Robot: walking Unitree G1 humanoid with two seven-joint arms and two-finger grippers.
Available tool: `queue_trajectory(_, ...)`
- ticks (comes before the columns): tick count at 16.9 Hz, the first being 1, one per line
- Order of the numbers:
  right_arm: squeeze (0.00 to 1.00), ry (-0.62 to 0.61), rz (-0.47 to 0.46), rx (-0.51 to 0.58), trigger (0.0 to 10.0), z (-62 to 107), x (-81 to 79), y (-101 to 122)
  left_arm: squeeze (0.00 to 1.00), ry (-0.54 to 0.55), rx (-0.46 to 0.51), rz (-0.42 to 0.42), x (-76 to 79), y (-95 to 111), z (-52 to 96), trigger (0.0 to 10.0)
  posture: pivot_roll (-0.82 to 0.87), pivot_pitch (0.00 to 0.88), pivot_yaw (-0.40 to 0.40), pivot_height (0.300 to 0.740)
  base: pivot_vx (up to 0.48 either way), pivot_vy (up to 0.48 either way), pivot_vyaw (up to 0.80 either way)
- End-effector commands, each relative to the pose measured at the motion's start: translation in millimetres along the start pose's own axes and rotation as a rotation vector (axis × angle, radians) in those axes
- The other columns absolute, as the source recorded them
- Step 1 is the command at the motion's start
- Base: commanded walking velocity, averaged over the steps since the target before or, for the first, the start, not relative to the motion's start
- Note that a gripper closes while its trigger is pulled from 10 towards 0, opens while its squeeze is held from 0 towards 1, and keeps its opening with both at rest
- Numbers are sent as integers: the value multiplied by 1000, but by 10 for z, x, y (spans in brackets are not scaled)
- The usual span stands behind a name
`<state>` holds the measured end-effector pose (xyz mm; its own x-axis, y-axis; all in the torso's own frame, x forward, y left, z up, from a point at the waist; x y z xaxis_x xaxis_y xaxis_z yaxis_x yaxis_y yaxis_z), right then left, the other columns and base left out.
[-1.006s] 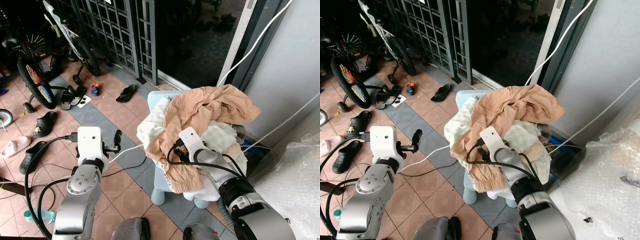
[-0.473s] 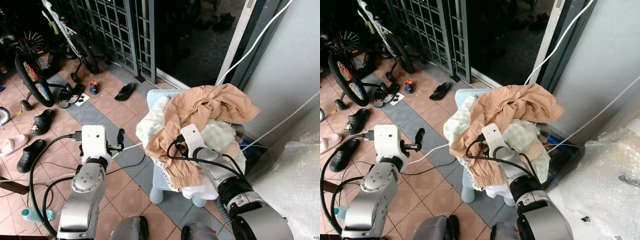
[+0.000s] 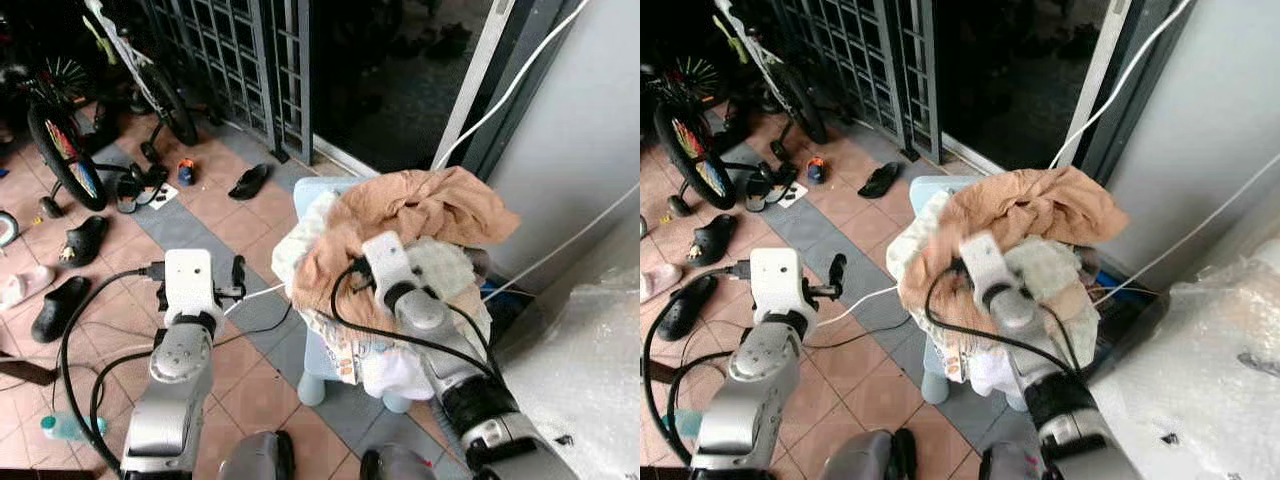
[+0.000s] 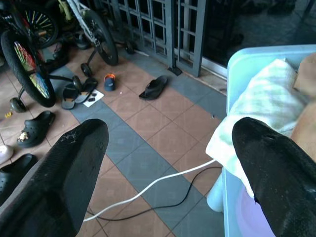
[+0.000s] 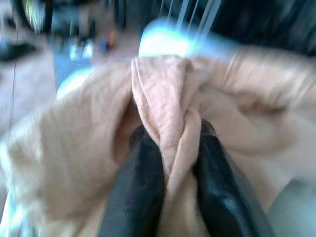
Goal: Clothes washing
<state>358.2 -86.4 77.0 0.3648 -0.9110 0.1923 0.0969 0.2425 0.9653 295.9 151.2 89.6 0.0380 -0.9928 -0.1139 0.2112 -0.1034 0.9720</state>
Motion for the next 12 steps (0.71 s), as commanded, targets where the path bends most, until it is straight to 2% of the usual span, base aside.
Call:
queue_trajectory(1,0,-41,-8,116,0,32,58,263,0,6,-6,-8,8,-31,-39,10000,-36,0,40,740,0,0,0)
queue_trajectory(3,0,-69,-24,175,0,80,107,390,0,-5,11,-10,42,13,-81,10000,-38,0,47,740,0,0,0)
queue_trajectory(5,0,-152,-12,313,0,271,263,692,0,-6,53,-21,48,108,-147,10000,-44,0,72,740,0,0,0)
queue_trajectory(6,0,-216,20,405,0,446,388,900,0,-3,65,-22,31,124,-152,10000,-47,0,79,740,0,0,0)
queue_trajectory(8,0,-261,8,430,0,610,484,977,0,-3,65,-24,35,102,-149,10000,-55,0,84,740,0,0,0)
queue_trajectory(10,0,-253,39,429,0,671,478,979,0,-23,70,-24,88,110,-159,10000,-64,0,90,740,0,0,0)
queue_trajectory(12,0,-296,60,425,0,700,547,1009,0,-25,78,-25,96,128,-184,10000,-62,0,93,740,0,0,0)
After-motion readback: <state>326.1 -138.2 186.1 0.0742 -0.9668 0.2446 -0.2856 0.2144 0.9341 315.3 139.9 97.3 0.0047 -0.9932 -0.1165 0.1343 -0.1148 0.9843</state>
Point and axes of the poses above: a point about 5 cm out from each wrist's last joint towards the gripper, its own z axis pointing back from the gripper into the wrist, its own y axis along the axis of the wrist's last joint, x = y × z, the point moved 4 cm from there along -z, pointing out of the wrist towards the gripper, and after that the axes turned 4 degrees about -z, right-handed, at the moved point
